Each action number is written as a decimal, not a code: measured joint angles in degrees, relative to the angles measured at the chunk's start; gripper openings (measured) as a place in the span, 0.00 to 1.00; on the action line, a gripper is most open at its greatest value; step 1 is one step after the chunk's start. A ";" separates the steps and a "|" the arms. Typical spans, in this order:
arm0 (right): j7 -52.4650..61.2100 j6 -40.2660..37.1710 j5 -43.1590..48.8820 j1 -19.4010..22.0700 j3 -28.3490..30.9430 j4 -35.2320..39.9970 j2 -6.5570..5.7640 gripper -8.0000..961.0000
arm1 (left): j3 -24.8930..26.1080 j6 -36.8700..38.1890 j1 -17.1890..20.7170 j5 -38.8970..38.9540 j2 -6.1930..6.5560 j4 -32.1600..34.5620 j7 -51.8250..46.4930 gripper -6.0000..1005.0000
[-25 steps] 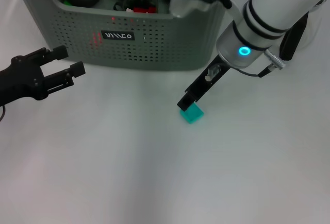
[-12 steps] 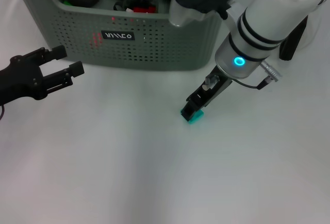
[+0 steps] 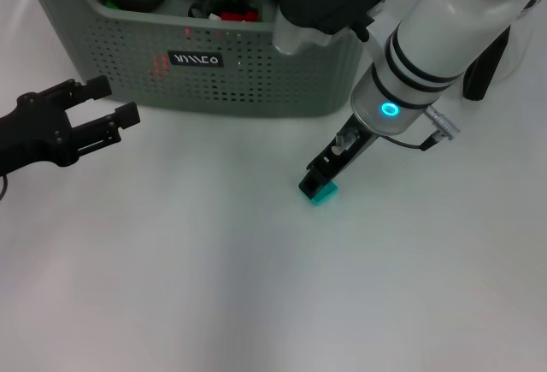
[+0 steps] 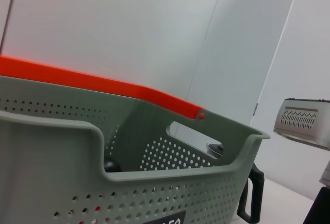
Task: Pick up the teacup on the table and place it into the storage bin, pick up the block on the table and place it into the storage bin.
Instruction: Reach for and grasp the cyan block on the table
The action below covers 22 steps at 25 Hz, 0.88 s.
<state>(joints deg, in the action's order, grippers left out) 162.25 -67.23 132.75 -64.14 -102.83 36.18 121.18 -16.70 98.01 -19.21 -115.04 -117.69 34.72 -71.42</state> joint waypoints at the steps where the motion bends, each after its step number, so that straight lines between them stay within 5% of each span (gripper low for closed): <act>1: -0.01 0.30 -0.01 0.04 -0.33 -0.03 0.05 0.64 | 0.00 0.04 0.02 0.00 -0.02 0.00 0.00 0.73; 22: -0.49 1.76 -3.29 -0.16 -2.83 -1.09 0.13 0.64 | 0.00 -0.18 0.32 0.00 -0.18 0.00 0.14 0.73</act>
<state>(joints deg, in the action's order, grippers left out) 161.77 -65.47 129.46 -64.30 -105.66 35.09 121.31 -16.70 97.83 -18.90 -115.05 -117.87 34.71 -71.27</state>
